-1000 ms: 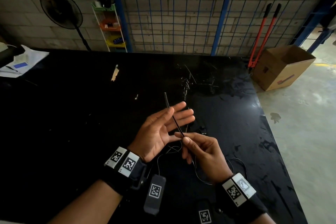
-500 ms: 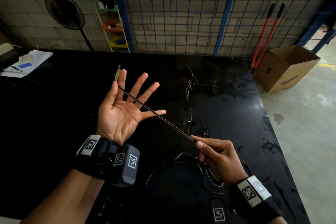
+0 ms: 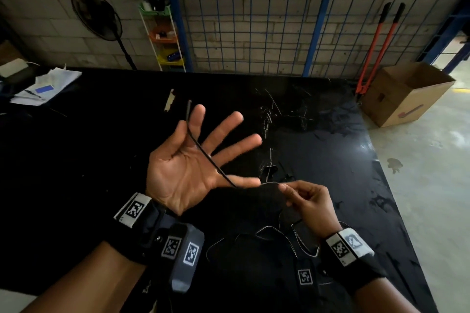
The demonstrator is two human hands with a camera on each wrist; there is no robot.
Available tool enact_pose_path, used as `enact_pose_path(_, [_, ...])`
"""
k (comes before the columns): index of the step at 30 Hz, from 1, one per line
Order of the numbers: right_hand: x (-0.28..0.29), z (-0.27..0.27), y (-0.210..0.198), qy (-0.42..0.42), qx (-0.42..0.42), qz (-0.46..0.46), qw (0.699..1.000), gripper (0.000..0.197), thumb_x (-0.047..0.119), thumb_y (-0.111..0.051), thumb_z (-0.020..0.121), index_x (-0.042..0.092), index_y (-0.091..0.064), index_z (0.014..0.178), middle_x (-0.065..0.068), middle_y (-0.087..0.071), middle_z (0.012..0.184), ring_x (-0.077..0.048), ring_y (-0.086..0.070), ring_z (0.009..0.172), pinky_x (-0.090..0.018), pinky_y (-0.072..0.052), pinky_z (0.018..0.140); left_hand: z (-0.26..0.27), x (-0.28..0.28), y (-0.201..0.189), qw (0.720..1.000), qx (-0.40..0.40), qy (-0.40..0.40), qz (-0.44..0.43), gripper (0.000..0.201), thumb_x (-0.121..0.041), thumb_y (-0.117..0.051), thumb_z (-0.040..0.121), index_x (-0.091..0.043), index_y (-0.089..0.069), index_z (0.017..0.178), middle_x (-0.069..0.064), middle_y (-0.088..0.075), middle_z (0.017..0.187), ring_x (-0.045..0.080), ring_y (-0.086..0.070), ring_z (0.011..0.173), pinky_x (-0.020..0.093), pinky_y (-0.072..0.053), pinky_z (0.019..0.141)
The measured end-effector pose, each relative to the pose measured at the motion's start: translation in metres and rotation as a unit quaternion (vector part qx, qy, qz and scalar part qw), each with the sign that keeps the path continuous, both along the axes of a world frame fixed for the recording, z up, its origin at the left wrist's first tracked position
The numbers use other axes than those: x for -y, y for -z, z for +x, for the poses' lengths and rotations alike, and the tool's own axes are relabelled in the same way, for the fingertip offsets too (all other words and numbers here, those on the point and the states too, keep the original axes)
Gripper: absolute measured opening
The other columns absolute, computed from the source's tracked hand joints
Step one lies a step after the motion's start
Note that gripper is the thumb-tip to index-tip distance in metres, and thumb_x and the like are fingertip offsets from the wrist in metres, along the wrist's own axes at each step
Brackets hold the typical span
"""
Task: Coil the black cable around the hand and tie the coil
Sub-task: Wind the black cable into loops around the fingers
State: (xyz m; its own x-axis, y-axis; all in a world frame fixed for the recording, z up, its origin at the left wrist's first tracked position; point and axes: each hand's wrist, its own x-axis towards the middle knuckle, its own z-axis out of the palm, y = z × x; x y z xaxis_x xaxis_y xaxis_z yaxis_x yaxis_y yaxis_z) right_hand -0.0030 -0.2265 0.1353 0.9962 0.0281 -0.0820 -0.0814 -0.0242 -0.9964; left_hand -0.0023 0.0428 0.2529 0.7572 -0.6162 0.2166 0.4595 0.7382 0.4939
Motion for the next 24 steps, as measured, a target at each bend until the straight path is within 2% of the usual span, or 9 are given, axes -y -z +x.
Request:
enact_pose_path(4, [-0.005, 0.02, -0.022, 0.033, 0.034, 0.006, 0.999, 0.021, 0.027, -0.08, 0.083, 0.007, -0.077, 0.08, 0.008, -0.062, 0.048, 0.001, -0.05, 0.041, -0.011, -0.04, 0.044, -0.026, 0.024, 0.013, 0.994, -0.008, 0.09, 0.058, 0.038, -0.034, -0.05, 0.104, -0.017, -0.066, 0.134, 0.021, -0.048, 0.157, 0.055, -0.014, 0.153, 0.09, 0.009, 0.104])
enact_pose_path(9, [-0.016, 0.031, -0.07, -0.054, 0.1, -0.067, 0.991, 0.019, 0.024, -0.083, 0.084, 0.006, -0.077, 0.082, 0.006, -0.068, 0.059, -0.001, -0.059, 0.051, -0.012, -0.046, 0.052, -0.041, 0.035, 0.032, 0.969, -0.016, 0.119, 0.217, 0.039, -0.033, -0.056, 0.103, -0.012, -0.064, 0.135, 0.026, -0.052, 0.152, 0.054, -0.034, 0.148, 0.082, -0.006, 0.112])
enact_pose_path(12, [-0.02, 0.026, -0.097, -0.109, 0.141, -0.098, 0.979, 0.015, 0.02, -0.085, 0.083, 0.007, -0.078, 0.082, 0.005, -0.074, 0.068, -0.002, -0.065, 0.058, -0.013, -0.049, 0.057, -0.041, 0.033, 0.035, 0.94, -0.04, 0.096, 0.325, 0.042, -0.035, -0.054, 0.102, -0.014, -0.065, 0.136, 0.021, -0.058, 0.149, 0.045, -0.05, 0.141, 0.076, -0.024, 0.115])
enact_pose_path(14, [-0.02, 0.02, -0.109, -0.137, 0.163, -0.123, 0.969, 0.013, 0.019, -0.085, 0.083, 0.007, -0.078, 0.083, 0.001, -0.077, 0.074, -0.005, -0.07, 0.064, -0.015, -0.053, 0.062, -0.039, 0.031, 0.035, 0.913, -0.029, 0.065, 0.401, 0.043, -0.036, -0.052, 0.102, -0.014, -0.066, 0.137, 0.015, -0.064, 0.145, 0.035, -0.058, 0.137, 0.068, -0.029, 0.115])
enact_pose_path(16, [-0.021, 0.012, -0.116, -0.163, 0.177, -0.148, 0.959, 0.009, 0.018, -0.084, 0.083, 0.01, -0.079, 0.083, 0.002, -0.079, 0.078, -0.006, -0.074, 0.07, -0.017, -0.056, 0.067, -0.037, 0.027, 0.034, 0.893, -0.018, 0.036, 0.447, 0.043, -0.036, -0.052, 0.103, -0.016, -0.066, 0.137, 0.01, -0.067, 0.142, 0.029, -0.062, 0.134, 0.069, -0.024, 0.118])
enact_pose_path(18, [-0.023, 0.004, -0.119, -0.178, 0.187, -0.161, 0.953, 0.005, 0.016, -0.083, 0.085, 0.012, -0.081, 0.084, 0.009, -0.077, 0.074, -0.001, -0.073, 0.068, -0.012, -0.052, 0.066, -0.035, 0.023, 0.033, 0.884, -0.016, 0.003, 0.467, 0.042, -0.037, -0.054, 0.1, -0.018, -0.067, 0.135, 0.007, -0.069, 0.14, 0.025, -0.063, 0.133, 0.074, -0.02, 0.118])
enact_pose_path(21, [-0.024, -0.007, -0.12, -0.178, 0.194, -0.16, 0.952, 0.004, 0.012, -0.078, 0.09, 0.011, -0.082, 0.088, 0.012, -0.072, 0.064, 0.005, -0.066, 0.056, -0.006, -0.046, 0.059, -0.031, 0.02, 0.03, 0.879, -0.012, -0.043, 0.475, 0.043, -0.036, -0.055, 0.097, -0.015, -0.069, 0.132, 0.005, -0.069, 0.14, 0.024, -0.063, 0.133, 0.076, -0.018, 0.117])
enact_pose_path(24, [-0.021, -0.006, -0.118, -0.129, 0.197, -0.143, 0.961, 0.008, 0.014, -0.075, 0.093, 0.01, -0.081, 0.089, 0.012, -0.062, 0.051, 0.002, -0.054, 0.043, -0.006, -0.04, 0.052, -0.03, 0.021, 0.027, 0.871, 0.01, -0.047, 0.488, 0.042, -0.036, -0.055, 0.097, -0.018, -0.071, 0.131, 0.003, -0.069, 0.14, 0.023, -0.06, 0.136, 0.074, -0.018, 0.118])
